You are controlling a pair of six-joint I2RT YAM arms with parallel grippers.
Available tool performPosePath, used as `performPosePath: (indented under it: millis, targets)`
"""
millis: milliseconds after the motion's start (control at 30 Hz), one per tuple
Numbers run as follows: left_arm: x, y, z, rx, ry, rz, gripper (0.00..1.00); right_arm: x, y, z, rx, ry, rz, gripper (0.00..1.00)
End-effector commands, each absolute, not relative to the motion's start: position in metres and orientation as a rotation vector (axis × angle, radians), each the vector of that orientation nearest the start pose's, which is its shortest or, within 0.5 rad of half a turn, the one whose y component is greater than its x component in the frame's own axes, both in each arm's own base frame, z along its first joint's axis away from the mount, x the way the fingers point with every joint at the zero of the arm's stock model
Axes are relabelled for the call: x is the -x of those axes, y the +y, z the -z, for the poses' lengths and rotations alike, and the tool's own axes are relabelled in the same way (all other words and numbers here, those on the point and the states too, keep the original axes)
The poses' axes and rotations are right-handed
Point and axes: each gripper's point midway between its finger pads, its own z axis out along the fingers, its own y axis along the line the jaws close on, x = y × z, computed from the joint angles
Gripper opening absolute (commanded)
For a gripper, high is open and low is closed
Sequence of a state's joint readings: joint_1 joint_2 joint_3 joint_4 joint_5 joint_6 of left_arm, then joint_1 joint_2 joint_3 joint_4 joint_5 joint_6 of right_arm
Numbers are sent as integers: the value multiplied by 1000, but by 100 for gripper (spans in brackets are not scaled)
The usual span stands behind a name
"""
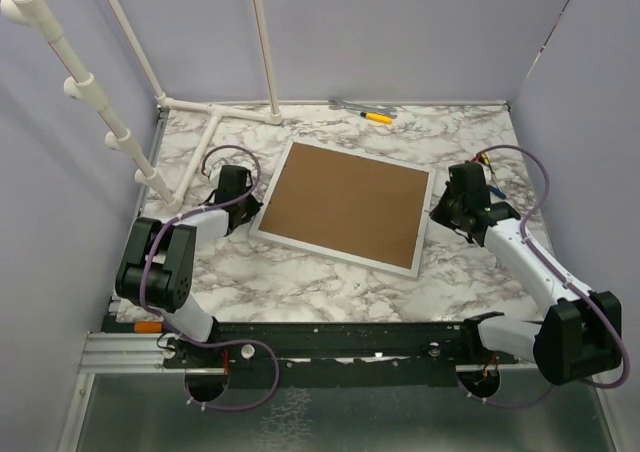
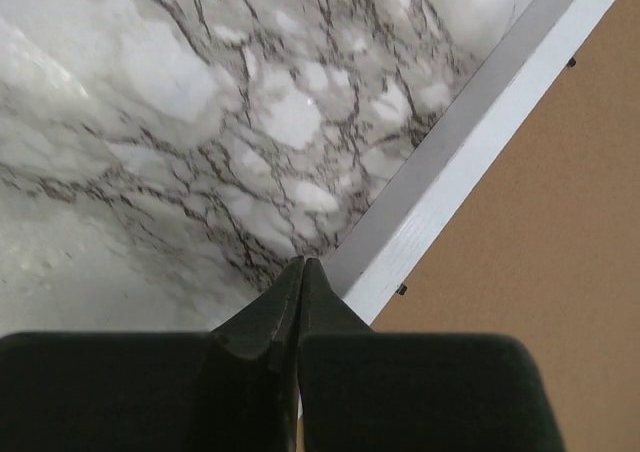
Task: Take the photo out of the frame
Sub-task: Adjust the photo frame at the center of the board.
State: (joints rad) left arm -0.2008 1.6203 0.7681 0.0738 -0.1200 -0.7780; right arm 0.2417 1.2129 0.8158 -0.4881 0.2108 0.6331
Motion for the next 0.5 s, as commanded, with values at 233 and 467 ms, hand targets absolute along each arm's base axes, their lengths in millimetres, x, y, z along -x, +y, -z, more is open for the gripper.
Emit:
performPosePath:
  millis: [233,467]
  targets:
    - [-310,-170,-31,591,2394,625,0,-313,87,-198,-204,2195,-325,1]
    - [-283,-207,-27,487,2450,681,0,-289,178,-221,190,2107,-947,1]
